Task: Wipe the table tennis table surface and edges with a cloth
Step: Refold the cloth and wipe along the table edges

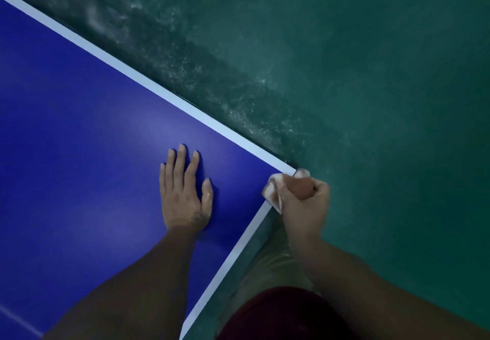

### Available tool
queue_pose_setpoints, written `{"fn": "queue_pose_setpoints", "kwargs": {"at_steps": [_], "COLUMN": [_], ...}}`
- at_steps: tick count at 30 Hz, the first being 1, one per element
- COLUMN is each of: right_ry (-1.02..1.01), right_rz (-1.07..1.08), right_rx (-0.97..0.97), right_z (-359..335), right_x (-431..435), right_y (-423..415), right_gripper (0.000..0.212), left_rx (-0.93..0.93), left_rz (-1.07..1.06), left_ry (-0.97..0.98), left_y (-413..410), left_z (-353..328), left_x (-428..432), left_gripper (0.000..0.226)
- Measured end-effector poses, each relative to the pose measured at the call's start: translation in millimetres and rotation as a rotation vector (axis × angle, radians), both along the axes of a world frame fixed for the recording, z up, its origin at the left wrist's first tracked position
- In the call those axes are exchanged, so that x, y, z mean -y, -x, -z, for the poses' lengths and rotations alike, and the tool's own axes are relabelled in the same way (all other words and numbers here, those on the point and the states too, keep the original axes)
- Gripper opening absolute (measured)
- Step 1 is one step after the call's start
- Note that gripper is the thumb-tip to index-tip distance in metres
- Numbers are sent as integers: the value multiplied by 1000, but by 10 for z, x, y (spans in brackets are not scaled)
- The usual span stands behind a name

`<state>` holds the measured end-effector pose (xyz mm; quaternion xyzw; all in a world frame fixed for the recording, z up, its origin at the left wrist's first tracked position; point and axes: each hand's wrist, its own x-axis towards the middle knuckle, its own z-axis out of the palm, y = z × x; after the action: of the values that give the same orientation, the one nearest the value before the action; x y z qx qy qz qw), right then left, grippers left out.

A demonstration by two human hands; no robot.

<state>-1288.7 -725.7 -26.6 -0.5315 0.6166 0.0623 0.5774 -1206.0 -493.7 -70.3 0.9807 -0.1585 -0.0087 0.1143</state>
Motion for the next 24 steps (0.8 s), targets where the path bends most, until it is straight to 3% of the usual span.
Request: {"fn": "queue_pose_setpoints", "kwargs": {"at_steps": [3,5,8,11,16,24], "right_ry": [102,42,-22,-2,-30,-49], "right_rz": [-325,-601,-987,-1241,-1429,-1583], "right_rx": [34,39,-19,-57,-78,-37], "right_z": [-99,-126,-112,-87,-28,58], "right_x": [223,399,617,659,428,-137], "right_y": [-111,-263,-591,-855,-1316,-2270], "right_gripper": [53,61,65,71,81,87], "left_rx": [-22,-39,-54,-59,-73,4], "left_rz": [-20,-99,-391,-739,-1161,-1168], "left_ry": [-22,-43,-68,-39,-16,-85], "left_y": [-12,-10,-77,-296,-810,-856], "left_z": [-12,-14,-30,-43,-48,19], "left_x": [-7,14,138,340,508,475], "left_gripper": [63,63,65,66,67,65]}}
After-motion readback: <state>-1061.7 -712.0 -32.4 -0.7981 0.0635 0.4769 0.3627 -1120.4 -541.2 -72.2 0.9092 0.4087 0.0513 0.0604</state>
